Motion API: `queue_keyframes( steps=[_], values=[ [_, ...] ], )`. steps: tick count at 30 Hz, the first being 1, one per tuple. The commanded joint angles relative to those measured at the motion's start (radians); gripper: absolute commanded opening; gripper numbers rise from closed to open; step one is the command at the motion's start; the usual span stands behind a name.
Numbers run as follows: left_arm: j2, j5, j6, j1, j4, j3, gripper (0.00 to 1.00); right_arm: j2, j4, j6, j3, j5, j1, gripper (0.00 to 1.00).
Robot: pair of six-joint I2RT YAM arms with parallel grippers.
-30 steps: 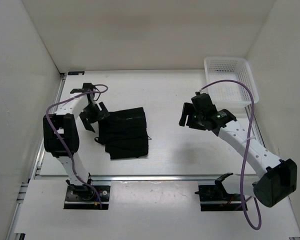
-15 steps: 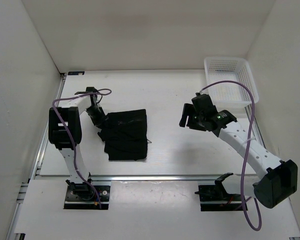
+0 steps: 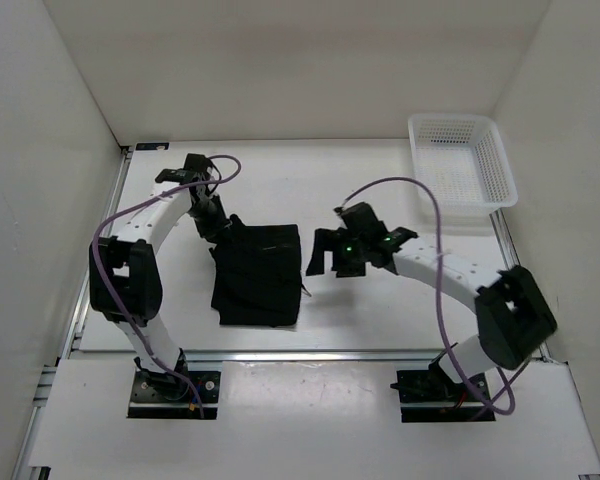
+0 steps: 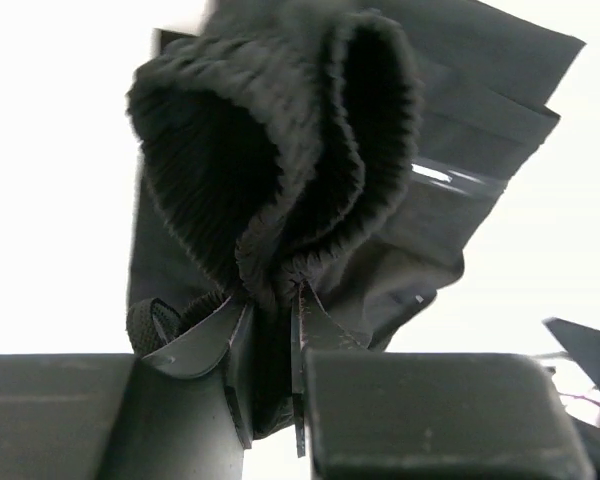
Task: Fold and stack the shorts
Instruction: Fold the shorts
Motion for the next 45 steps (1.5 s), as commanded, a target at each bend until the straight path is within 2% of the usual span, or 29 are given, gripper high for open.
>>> queue_keyframes(
  steps=[1, 5, 9, 13, 14, 16, 17, 18, 20, 21, 22, 23, 24, 26, 28, 31, 37, 41, 45],
  values=[
    [-0.06, 0.036, -0.04, -0.038, -0.031, 0.039, 0.1, 0.129, 0.22, 0.033, 0.041, -0.157, 0.066, 0.97],
    [-0.06, 0.036, -0.049, -0.063, -0.052, 0.06, 0.1, 0.279, 0.314, 0.054, 0.087, -0.177, 0.099, 0.97],
    [-0.069, 0.036, -0.059, -0.081, -0.063, 0.092, 0.1, 0.371, 0.375, 0.074, 0.11, -0.177, 0.117, 0.85],
    [-0.069, 0.087, -0.068, -0.092, -0.063, 0.103, 0.1, 0.367, 0.386, 0.084, 0.11, -0.128, 0.117, 0.59],
    [-0.069, 0.087, -0.077, -0.106, -0.063, 0.114, 0.1, 0.353, 0.376, 0.084, 0.101, -0.079, 0.117, 0.4],
    [-0.069, 0.098, -0.077, -0.129, -0.063, 0.129, 0.1, 0.302, 0.35, 0.093, 0.086, -0.035, 0.117, 0.19],
    [-0.069, 0.098, -0.088, -0.129, -0.063, 0.146, 0.1, 0.285, 0.34, 0.093, 0.075, -0.013, 0.117, 0.04],
    [-0.06, 0.098, -0.097, -0.144, -0.063, 0.155, 0.1, 0.252, 0.331, 0.093, 0.063, 0.004, 0.117, 0.0],
    [-0.051, 0.11, -0.107, -0.172, -0.063, 0.187, 0.1, 0.219, 0.311, 0.093, 0.048, 0.057, 0.117, 0.0],
    [-0.037, 0.121, -0.108, -0.181, -0.063, 0.197, 0.1, 0.193, 0.298, 0.093, 0.047, 0.077, 0.117, 0.03],
    [-0.037, 0.121, -0.117, -0.193, -0.063, 0.206, 0.1, 0.182, 0.252, 0.093, 0.047, 0.103, 0.117, 0.18],
    [-0.037, 0.131, -0.126, -0.193, -0.063, 0.223, 0.1, 0.172, 0.229, 0.093, 0.047, 0.126, 0.117, 0.41],
    [-0.028, 0.144, -0.126, -0.205, -0.063, 0.223, 0.1, 0.14, 0.2, 0.106, 0.038, 0.193, 0.117, 0.81],
    [-0.028, 0.159, -0.15, -0.228, -0.063, 0.259, 0.1, 0.074, 0.108, 0.119, 0.038, 0.274, 0.117, 0.99],
    [-0.019, 0.179, -0.17, -0.247, -0.063, 0.279, 0.1, 0.017, 0.048, 0.128, 0.028, 0.387, 0.117, 1.0],
    [-0.019, 0.221, -0.19, -0.27, -0.039, 0.28, 0.1, -0.148, -0.034, 0.128, -0.026, 0.424, 0.076, 1.0],
    [0.026, 0.216, -0.168, -0.27, 0.031, 0.105, 0.1, -0.356, -0.137, 0.117, -0.109, 0.453, 0.019, 1.0],
    [0.072, 0.1, -0.144, -0.27, 0.043, 0.027, 0.1, -0.405, -0.183, 0.107, -0.121, 0.473, 0.01, 1.0],
    [0.159, 0.086, -0.073, -0.27, 0.055, 0.042, 0.1, -0.442, -0.192, 0.116, -0.141, 0.473, 0.01, 1.0]
  ],
)
